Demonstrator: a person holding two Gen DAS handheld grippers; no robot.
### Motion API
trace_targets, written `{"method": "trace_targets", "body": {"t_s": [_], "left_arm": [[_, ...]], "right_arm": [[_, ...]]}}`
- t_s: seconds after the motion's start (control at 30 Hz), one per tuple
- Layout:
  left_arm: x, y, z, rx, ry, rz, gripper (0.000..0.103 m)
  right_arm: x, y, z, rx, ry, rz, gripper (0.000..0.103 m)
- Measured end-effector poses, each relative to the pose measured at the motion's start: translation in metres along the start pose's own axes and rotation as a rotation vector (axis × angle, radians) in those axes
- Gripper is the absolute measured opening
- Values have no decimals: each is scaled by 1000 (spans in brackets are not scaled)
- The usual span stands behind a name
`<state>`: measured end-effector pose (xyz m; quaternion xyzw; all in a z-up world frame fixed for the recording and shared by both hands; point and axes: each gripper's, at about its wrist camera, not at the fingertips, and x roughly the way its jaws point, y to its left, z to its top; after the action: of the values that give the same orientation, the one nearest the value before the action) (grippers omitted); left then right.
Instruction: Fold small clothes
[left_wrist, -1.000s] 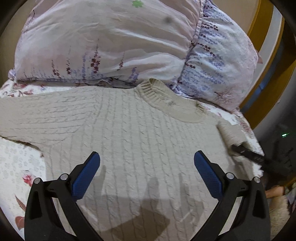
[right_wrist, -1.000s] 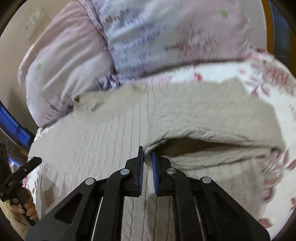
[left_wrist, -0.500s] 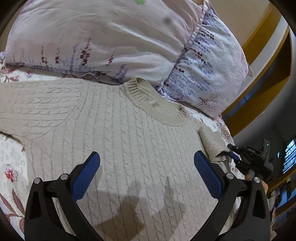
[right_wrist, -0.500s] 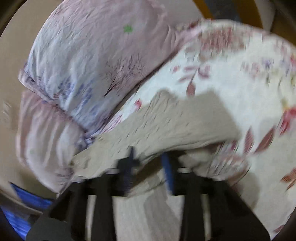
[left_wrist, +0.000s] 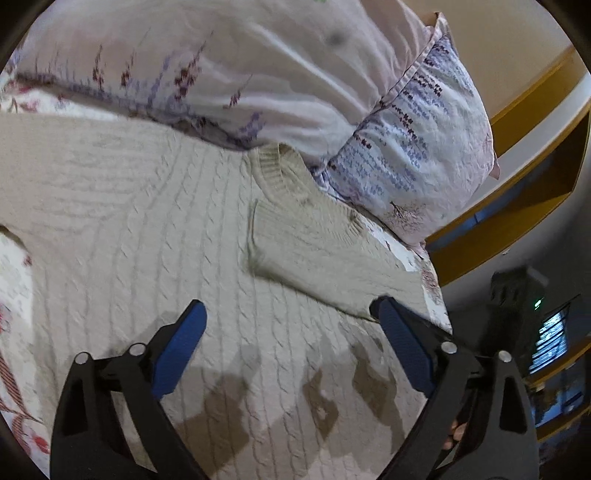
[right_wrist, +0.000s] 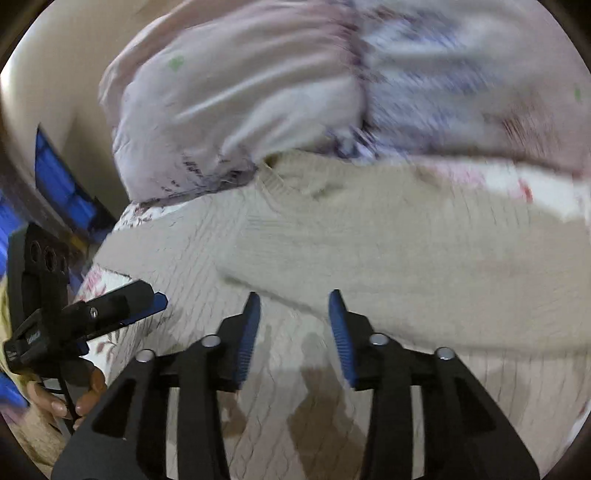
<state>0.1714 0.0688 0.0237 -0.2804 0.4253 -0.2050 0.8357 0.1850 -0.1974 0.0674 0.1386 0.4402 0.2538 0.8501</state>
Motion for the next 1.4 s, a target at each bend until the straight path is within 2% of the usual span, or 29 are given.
{"method": "trace_targets", "body": {"t_s": [0.13, 0.27, 0.37, 0.5, 0.57, 0.6, 0.63, 0.67, 0.77, 0.87, 0.97, 1.1, 1.13, 1.17, 1.2, 1.23, 1.27, 1.33, 1.4], "left_arm": [[13, 6, 4, -65, 39, -21, 80], [29, 13, 11, -150, 75, -45, 63], [43, 16, 19, -199, 88, -32, 51], [60, 23, 25, -260, 98, -23, 29], [68, 24, 29, -265, 94, -17, 14], [70, 23, 32, -259, 91, -12, 9], [73, 22, 35, -247, 85, -7, 9], [73, 21, 38, -233, 79, -1, 8], [60, 10, 44, -161, 34, -3, 7], [47, 11, 44, -110, 2, 62, 7], [48, 23, 41, -115, 18, 115, 7], [54, 29, 34, -113, 45, 141, 10], [52, 28, 34, -106, 46, 143, 12], [46, 28, 35, -110, 44, 139, 18], [41, 29, 36, -113, 38, 132, 24], [33, 31, 36, -116, 26, 120, 34], [24, 33, 36, -118, 12, 112, 46], [-3, 42, 37, -129, -39, 111, 55], [-32, 59, 37, -150, -87, 116, 57]], "right_arm": [[-29, -61, -15, 282, -28, 30, 45], [-61, -130, -37, 588, -111, 8, 45], [-75, -169, -52, 747, -174, -15, 44], [-80, -195, -59, 832, -242, -16, 40], [-82, -203, -58, 843, -274, -32, 34], [-81, -204, -57, 846, -282, -40, 32], [-80, -205, -55, 843, -293, -56, 26], [-80, -207, -53, 835, -299, -73, 15], [-86, -196, -47, 756, -340, -109, 9], [-88, -175, -45, 646, -351, -155, 8], [-75, -168, -47, 621, -294, -194, 8], [-62, -164, -48, 594, -219, -298, 10], [-67, -161, -49, 580, -218, -324, 17], [-71, -156, -49, 566, -216, -357, 28], [-77, -152, -51, 556, -223, -371, 33], [-84, -145, -51, 539, -243, -384, 38], [-90, -136, -51, 513, -263, -393, 38], [-93, -119, -46, 452, -280, -381, 39], [-80, -101, -36, 371, -246, -309, 40]]}}
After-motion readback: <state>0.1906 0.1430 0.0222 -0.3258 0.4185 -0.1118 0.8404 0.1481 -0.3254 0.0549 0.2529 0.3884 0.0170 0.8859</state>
